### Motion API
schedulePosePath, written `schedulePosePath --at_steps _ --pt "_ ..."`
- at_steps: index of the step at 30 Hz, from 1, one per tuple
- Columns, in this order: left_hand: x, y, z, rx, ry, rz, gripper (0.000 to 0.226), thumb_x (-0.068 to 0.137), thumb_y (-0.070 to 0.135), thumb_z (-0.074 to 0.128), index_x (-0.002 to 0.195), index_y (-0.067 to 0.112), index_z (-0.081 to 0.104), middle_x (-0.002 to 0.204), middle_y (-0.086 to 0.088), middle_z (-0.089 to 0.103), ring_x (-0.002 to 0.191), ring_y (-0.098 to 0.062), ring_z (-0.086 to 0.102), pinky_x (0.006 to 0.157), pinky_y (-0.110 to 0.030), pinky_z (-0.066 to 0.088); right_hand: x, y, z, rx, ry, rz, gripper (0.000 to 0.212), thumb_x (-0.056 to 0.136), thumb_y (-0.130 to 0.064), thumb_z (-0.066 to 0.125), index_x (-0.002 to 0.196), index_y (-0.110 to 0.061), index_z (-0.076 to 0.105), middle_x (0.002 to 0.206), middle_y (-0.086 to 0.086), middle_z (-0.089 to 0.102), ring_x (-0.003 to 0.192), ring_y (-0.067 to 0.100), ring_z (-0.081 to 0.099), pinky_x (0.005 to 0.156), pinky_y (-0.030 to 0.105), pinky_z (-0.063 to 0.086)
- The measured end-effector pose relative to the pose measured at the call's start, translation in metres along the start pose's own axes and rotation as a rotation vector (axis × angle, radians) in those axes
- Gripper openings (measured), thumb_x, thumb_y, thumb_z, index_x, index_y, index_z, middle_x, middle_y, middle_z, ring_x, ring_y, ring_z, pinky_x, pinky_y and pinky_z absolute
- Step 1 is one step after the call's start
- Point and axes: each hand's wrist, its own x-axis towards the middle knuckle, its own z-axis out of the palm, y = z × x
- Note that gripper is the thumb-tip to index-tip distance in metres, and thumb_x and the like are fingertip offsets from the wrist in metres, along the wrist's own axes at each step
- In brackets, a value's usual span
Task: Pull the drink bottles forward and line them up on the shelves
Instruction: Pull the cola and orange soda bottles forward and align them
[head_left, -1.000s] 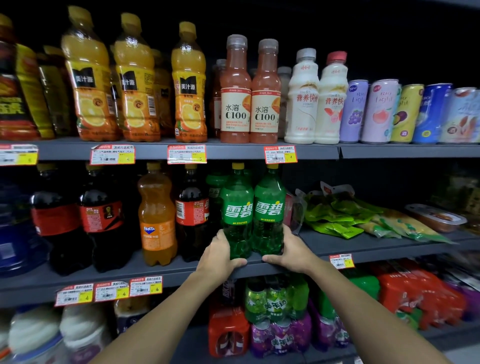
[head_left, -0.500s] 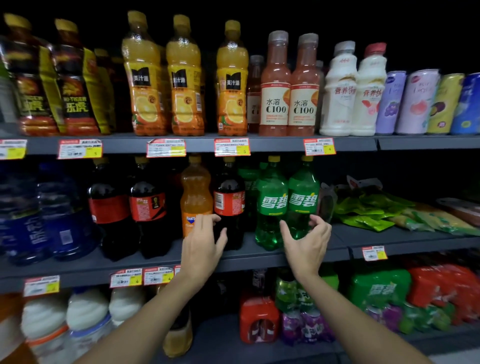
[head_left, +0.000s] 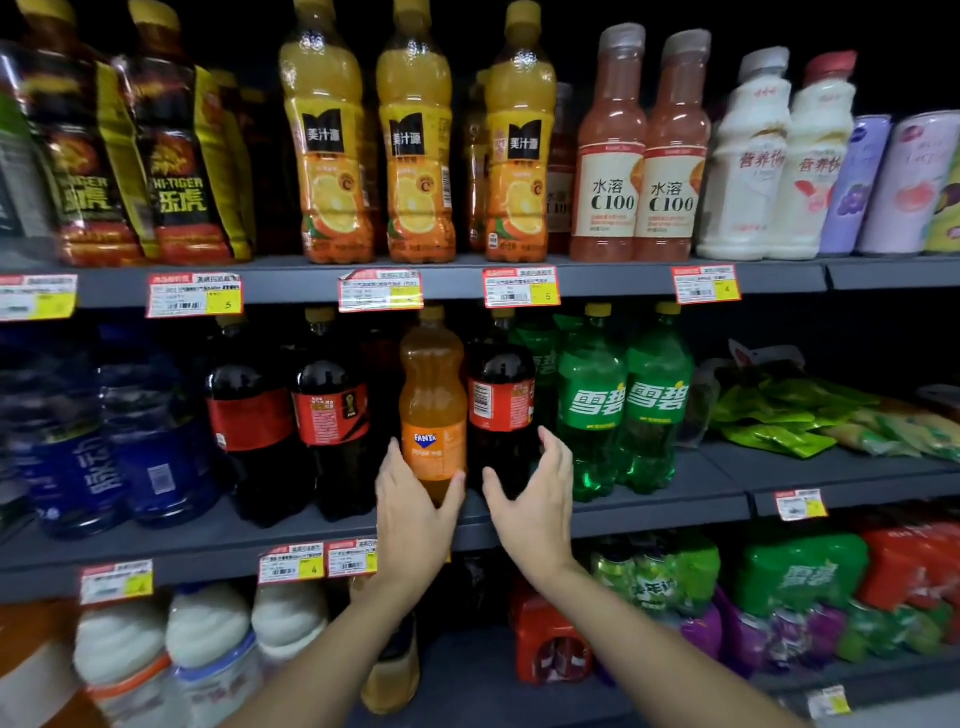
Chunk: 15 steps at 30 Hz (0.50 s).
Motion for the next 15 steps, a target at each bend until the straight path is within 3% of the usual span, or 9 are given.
schedulePosePath --at_steps 4,8,12,15 --pt "0.004 -0.001 -0.004 -0.096 -0.094 -0.032 0.087 0.086 0.047 0.07 0.152 0.018 0.023 0.14 -0.003 0.05 0.126 -0.019 0.05 0.105 -0.045 0.045 0.009 -0.001 0.01 -0.03 -0.156 0.115 0.104 0.083 -0.03 0.076 0.159 -0.011 0.007 0.159 0.011 0.031 0.147 0.026 0.029 0.119 0.037 0.027" --pt "0.008 0.003 -0.01 -0.087 -0.108 -0.028 0.075 0.084 0.043 0.074 0.143 0.018 0.036 0.129 0.0 0.055 0.117 -0.017 0.055 0.101 -0.044 0.048 0.017 -0.001 0.008 -0.072 -0.236 0.131 0.109 0.083 -0.033 0.078 0.16 -0.011 0.004 0.159 0.011 0.031 0.146 0.027 0.028 0.12 0.04 0.027" --pt "0.005 0.009 -0.014 -0.028 -0.187 -0.071 0.084 0.087 0.034 0.07 0.152 0.01 0.021 0.141 -0.009 0.047 0.127 -0.024 0.05 0.105 -0.045 0.046 0.007 -0.004 0.002 -0.159 -0.306 0.054 0.098 0.098 -0.037 0.061 0.16 -0.004 -0.007 0.165 0.013 0.019 0.15 0.028 0.019 0.122 0.039 0.02" --pt "0.002 0.013 -0.015 0.039 -0.18 -0.075 0.074 0.093 0.027 0.063 0.151 0.01 0.021 0.138 -0.01 0.048 0.123 -0.024 0.05 0.104 -0.044 0.046 0.003 -0.008 -0.002 -0.234 -0.299 0.019 0.08 0.105 -0.03 0.045 0.159 0.0 -0.007 0.163 0.015 0.023 0.149 0.027 0.022 0.122 0.038 0.022"
